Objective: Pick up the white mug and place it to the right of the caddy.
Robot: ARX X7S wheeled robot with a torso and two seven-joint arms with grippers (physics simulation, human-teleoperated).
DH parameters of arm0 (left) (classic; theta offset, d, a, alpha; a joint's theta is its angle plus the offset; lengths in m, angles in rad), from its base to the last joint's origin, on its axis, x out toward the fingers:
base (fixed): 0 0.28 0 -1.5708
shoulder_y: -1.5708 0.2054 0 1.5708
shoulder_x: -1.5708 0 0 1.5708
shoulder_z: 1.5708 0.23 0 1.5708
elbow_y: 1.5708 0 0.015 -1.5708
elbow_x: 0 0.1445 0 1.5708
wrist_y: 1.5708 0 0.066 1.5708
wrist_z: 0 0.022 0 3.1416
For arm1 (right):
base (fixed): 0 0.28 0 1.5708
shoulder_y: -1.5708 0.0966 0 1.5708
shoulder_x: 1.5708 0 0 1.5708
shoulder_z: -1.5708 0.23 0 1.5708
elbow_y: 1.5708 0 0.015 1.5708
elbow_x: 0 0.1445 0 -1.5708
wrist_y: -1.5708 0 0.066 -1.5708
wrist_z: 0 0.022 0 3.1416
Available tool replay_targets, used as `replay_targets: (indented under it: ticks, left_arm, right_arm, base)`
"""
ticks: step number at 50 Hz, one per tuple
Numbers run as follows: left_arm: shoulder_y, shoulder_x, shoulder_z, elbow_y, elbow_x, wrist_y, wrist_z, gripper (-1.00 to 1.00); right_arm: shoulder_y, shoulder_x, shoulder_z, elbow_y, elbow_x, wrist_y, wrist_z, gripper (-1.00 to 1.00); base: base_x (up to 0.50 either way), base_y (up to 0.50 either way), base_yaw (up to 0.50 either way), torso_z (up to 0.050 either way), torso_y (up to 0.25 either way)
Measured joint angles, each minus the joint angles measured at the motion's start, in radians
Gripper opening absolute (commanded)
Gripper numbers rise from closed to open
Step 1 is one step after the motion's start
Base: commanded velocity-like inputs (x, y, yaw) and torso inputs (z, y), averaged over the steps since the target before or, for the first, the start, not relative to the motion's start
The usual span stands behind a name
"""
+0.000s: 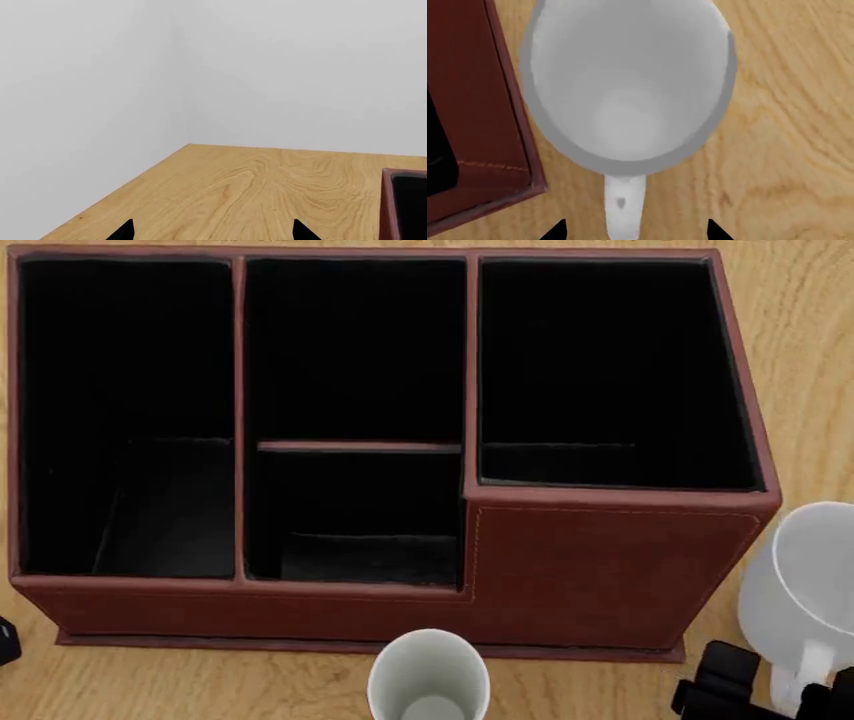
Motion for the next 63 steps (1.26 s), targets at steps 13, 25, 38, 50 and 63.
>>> replay_targets:
  ticks: [13, 25, 38, 50, 63]
  left_arm:
    - [0.007, 0.008, -0.002, 0.0, 0.003, 0.009, 0.007, 1.0]
    - [0.034, 0.022, -0.021, 0.006, 0.007, 0.025, 0.021, 1.0]
    - [0.05, 0.028, -0.036, 0.018, 0.005, 0.033, 0.026, 1.0]
    - [0.037, 0.03, -0.013, 0.02, 0.011, 0.036, 0.029, 1.0]
    - [0.044, 0.023, -0.022, 0.049, -0.008, 0.03, 0.016, 1.0]
  right_arm:
    - [-0.025, 0.118, 0.011, -0.205, -0.061, -0.075, 0.075, 1.0]
    - [-0.051, 0.182, 0.006, -0.367, -0.124, -0.109, 0.119, 1.0]
    - [-0.049, 0.254, 0.026, -0.585, -0.212, -0.124, 0.229, 1.0]
    - [-0.079, 0.294, -0.002, -0.683, -0.433, -0.165, 0.264, 1.0]
    - [-0.278, 0.317, -0.212, -0.713, -0.951, -0.337, 0.318, 1.0]
  base:
    - [0.0, 0.0, 0.0, 0.0, 0.0]
    - [0.0, 0.0, 0.0, 0.0, 0.0]
    - [0.0, 0.0, 0.0, 0.0, 0.0]
    - [0.0, 0.0, 0.0, 0.0, 0.0]
    - [0.0, 0.0, 0.0, 0.0, 0.0]
